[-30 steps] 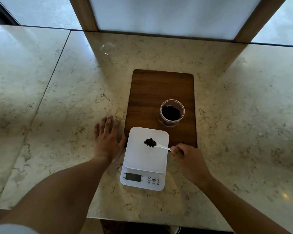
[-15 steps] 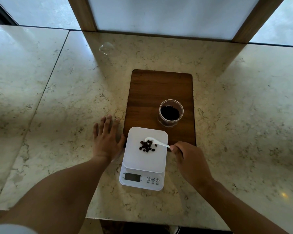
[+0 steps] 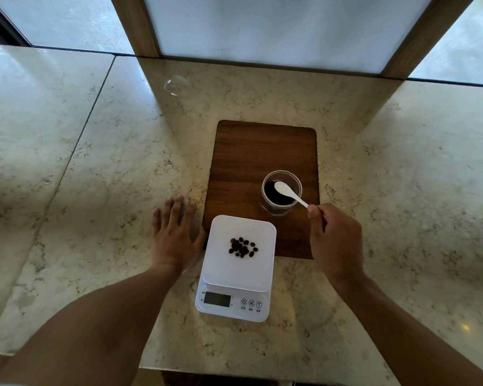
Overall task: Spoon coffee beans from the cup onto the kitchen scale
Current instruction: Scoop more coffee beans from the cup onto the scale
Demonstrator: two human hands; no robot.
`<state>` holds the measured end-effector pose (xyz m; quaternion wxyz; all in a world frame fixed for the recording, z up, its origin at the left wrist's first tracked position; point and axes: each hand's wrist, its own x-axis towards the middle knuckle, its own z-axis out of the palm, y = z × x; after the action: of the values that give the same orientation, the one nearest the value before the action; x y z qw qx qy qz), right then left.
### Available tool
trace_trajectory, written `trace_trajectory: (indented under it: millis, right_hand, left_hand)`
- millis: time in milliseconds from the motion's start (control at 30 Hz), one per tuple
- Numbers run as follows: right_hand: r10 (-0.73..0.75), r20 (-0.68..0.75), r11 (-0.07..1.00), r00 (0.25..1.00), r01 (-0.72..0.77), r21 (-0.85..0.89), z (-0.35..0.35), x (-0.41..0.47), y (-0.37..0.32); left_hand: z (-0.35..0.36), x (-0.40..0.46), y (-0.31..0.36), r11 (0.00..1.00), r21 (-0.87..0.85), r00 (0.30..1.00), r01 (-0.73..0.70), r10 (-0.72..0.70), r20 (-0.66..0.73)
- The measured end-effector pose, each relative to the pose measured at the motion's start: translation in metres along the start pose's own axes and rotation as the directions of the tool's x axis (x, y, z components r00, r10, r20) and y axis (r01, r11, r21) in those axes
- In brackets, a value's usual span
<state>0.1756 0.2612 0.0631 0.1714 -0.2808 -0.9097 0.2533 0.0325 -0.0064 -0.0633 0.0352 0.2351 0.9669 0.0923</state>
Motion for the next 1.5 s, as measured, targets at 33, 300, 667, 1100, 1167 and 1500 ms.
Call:
trace_trajectory:
  millis: [33, 300, 667, 1100, 1167, 1500]
  right_hand:
    - [0.014, 0.009, 1.0, 1.0, -0.014, -0.018, 0.002, 0.004, 0.001]
    - [0.031, 0.071, 0.984, 0.997, -0.018, -0.176, 0.021, 0.028, -0.002]
    - [-0.079, 0.173, 0.892, 0.982, 0.147, -0.428, 0.022, 0.045, -0.013]
    - [0.134, 0.251, 0.926, 0.959, -0.032, -0.375, 0.019, 0.056, -0.016]
    - [0.129, 0.255, 0.929, 0.958, -0.027, -0.369, 0.018, 0.057, -0.017]
    - [-0.14, 0.244, 0.862, 0.96, 0.239, -0.447, 0.0, 0.055, -0.025]
  left_hand:
    - [0.001, 0.0, 0.0, 1.0, -0.002, 1.0, 0.0, 0.0, -0.001]
    - [0.003, 0.0, -0.002, 1.0, -0.006, 1.0, -0.003, 0.003, 0.011]
    - [0.004, 0.0, -0.003, 1.0, -0.023, 1.0, 0.003, -0.003, -0.003]
    - [0.005, 0.0, -0.004, 1.0, -0.025, 1.0, -0.004, 0.004, 0.007]
    - [0.004, 0.0, -0.003, 1.0, -0.03, 1.0, -0.006, 0.006, 0.003]
    - [0.002, 0.0, -0.001, 0.999, -0.038, 1.0, 0.002, -0.002, 0.0]
